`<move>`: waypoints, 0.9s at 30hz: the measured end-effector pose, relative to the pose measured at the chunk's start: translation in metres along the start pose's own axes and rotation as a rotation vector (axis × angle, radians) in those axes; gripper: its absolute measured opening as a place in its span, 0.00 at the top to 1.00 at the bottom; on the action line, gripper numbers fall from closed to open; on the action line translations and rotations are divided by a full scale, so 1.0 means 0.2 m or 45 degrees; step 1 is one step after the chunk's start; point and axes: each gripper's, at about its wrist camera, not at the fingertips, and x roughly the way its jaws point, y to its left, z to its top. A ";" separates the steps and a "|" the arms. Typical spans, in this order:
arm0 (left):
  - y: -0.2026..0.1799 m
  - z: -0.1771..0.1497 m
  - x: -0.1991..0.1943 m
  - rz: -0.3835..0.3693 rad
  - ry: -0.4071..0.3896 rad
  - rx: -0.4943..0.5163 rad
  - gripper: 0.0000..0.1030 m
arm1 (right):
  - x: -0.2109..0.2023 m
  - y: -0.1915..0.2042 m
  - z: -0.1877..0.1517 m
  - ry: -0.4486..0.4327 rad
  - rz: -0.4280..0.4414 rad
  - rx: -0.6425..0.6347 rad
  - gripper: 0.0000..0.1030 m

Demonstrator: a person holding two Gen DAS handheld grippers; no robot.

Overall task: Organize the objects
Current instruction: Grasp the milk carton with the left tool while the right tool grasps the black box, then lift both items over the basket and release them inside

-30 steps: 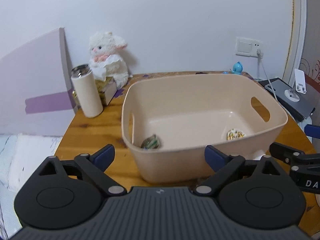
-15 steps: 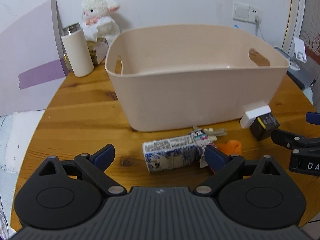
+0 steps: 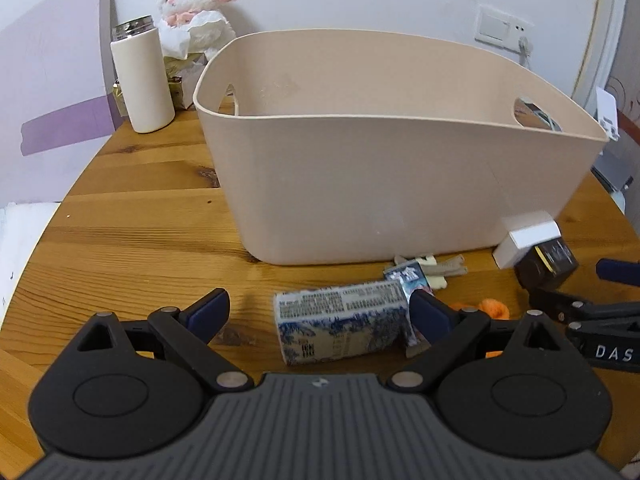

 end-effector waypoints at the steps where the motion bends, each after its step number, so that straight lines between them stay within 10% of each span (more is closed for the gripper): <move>1: 0.00 0.00 0.01 0.003 -0.001 -0.011 0.06 | 0.01 0.00 0.00 -0.001 0.000 0.001 0.09; 10: 0.06 0.01 0.03 -0.016 0.009 -0.084 0.11 | 0.09 0.00 -0.01 0.000 0.000 0.010 0.20; 12: 0.07 0.00 0.03 -0.023 0.018 -0.086 0.27 | 0.09 0.00 -0.01 -0.008 0.006 0.001 0.25; 17: 0.05 -0.01 0.04 -0.015 0.041 -0.049 0.35 | 0.07 0.02 0.00 -0.025 0.028 -0.013 0.58; 27: 0.07 -0.03 0.00 -0.010 0.036 -0.056 0.37 | -0.04 0.01 -0.05 -0.048 0.008 0.003 0.60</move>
